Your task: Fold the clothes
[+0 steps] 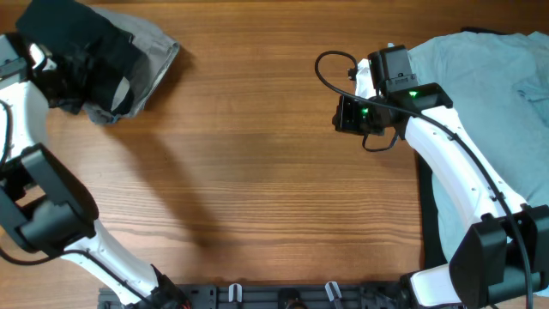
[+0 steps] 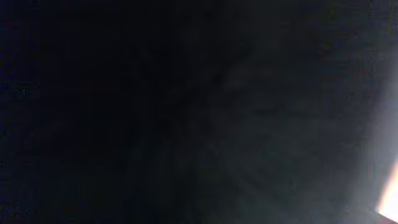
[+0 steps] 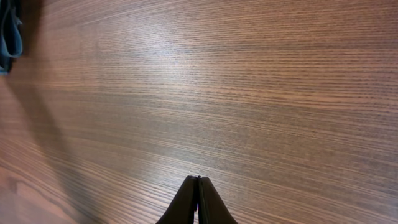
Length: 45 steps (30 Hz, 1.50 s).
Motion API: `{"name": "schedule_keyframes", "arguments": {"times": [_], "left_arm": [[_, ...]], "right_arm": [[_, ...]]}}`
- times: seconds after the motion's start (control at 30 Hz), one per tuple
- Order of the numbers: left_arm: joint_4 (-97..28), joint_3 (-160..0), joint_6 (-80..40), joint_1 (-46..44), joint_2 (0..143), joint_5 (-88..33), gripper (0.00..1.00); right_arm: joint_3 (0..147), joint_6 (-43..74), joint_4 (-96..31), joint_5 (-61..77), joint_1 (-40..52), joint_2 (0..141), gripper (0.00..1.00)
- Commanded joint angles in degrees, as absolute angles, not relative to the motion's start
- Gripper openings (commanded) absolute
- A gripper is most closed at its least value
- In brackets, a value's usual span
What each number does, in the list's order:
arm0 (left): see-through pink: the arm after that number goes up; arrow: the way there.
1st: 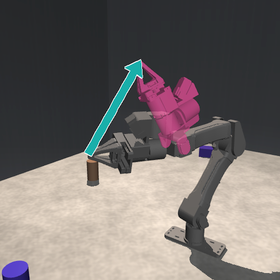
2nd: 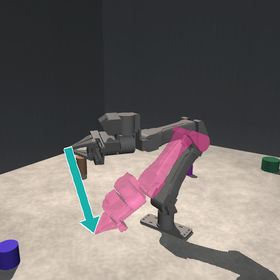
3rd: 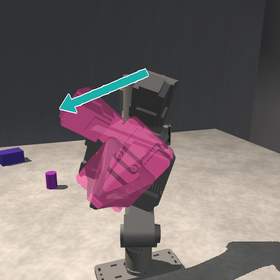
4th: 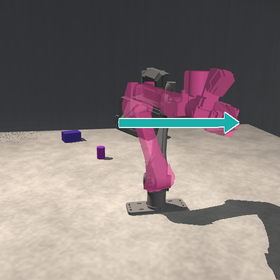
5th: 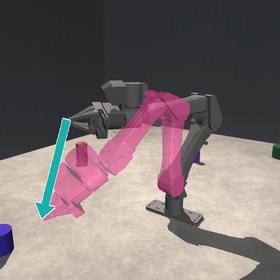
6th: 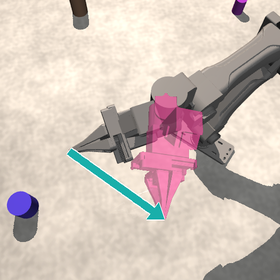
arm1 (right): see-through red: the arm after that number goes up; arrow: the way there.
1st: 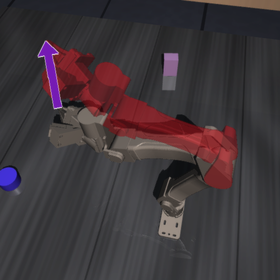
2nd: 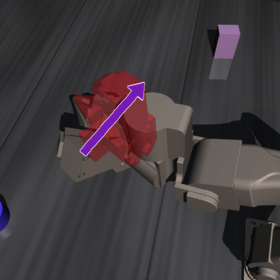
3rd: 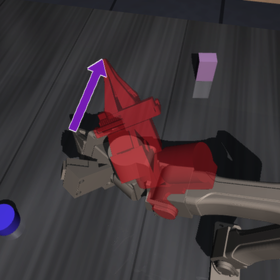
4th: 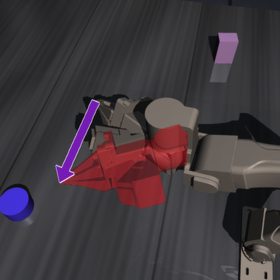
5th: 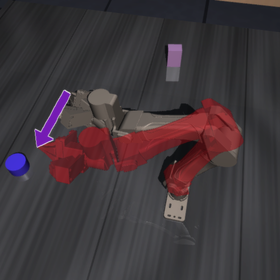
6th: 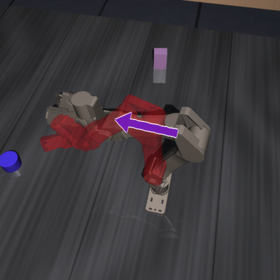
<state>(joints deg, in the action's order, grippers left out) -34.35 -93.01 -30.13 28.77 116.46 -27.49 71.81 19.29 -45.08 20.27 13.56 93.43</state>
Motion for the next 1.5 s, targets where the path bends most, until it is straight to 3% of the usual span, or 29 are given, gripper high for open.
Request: {"name": "schedule_keyframes", "arguments": {"times": [0.0,0.03,0.07,0.1,0.13,0.17,0.23,0.27,0.3,0.53,0.8,0.83,0.9,0.97,1.0,1.03,1.27,1.47], "left_arm": [[-33.3,-93.3,-26.8,29.9,109.5,-30.9,1.0],[-32.8,-93.3,-25.6,29.7,108.8,-30.9,0.88],[-32.3,-93.3,-24.8,29.4,108.3,-30.9,0.7],[-31.9,-93.3,-24.4,29.1,108.3,-30.9,0.41],[-31.7,-93.2,-24.4,28.7,108.4,-30.8,0.19],[-31.5,-93.2,-24.4,28.2,108.6,-30.8,0.04],[-30.6,-93.2,-23.5,27.1,108.6,-30.8,0.05],[-30.2,-93.2,-22.6,26.6,108.6,-30.7,0.17],[-30.3,-93.2,-22.7,26.2,108.6,-29.6,0.71],[-36.0,-92.4,-22.6,24.3,109.1,-17.5,0.96],[-37.6,-91.4,-21.2,23.9,114.3,-16.4,0.98],[-37.6,-91.4,-21.2,23.9,114.5,-16.2,0.98],[-36.5,-91.4,-21.2,23.9,114.3,-16.0,0.85],[-34.6,-91.5,-21.2,23.9,113.7,-16.1,0.24],[-33.7,-91.7,-21.2,23.9,113.4,-16.7,0.08],[-32.8,-92.4,-21.3,23.9,112.7,-18.9,0.04],[-25.7,-103.4,-27.6,21.2,109.2,-28.1,0.04],[-15.9,-106.1,-29.0,15.2,109.8,-28.0,0.04]], "right_arm": [[72.4,19.6,-45.3,19.2,13.6,93.4,0.05],[72.4,19.6,-45.3,19.2,13.6,93.4,0.05],[72.4,19.6,-45.3,19.2,13.6,93.4,0.05],[72.4,19.6,-45.3,19.2,13.6,93.4,0.04],[72.4,19.6,-45.3,19.2,13.6,93.4,0.05],[72.4,19.6,-45.3,19.2,13.6,93.4,0.04],[72.4,19.6,-45.5,19.2,13.6,93.4,0.04],[72.4,19.6,-45.5,19.2,13.6,93.4,0.05],[72.4,19.5,-45.7,19.2,13.6,93.4,0.04],[72.4,19.5,-45.8,18.8,13.6,93.4,0.05],[72.4,19.5,-45.9,18.8,13.6,93.4,0.05],[72.4,19.5,-45.9,18.8,13.6,93.4,0.05],[72.4,19.5,-45.8,18.8,13.6,93.4,0.05],[72.4,19.5,-45.8,18.8,13.6,93.4,0.05],[72.4,19.5,-45.8,18.8,13.6,93.4,0.06],[72.4,19.5,-45.7,18.8,13.6,93.4,0.06],[72.4,19.5,-45.9,18.8,13.6,93.4,0.06],[72.4,19.6,-46.0,18.8,13.6,93.4,0.06]]}}
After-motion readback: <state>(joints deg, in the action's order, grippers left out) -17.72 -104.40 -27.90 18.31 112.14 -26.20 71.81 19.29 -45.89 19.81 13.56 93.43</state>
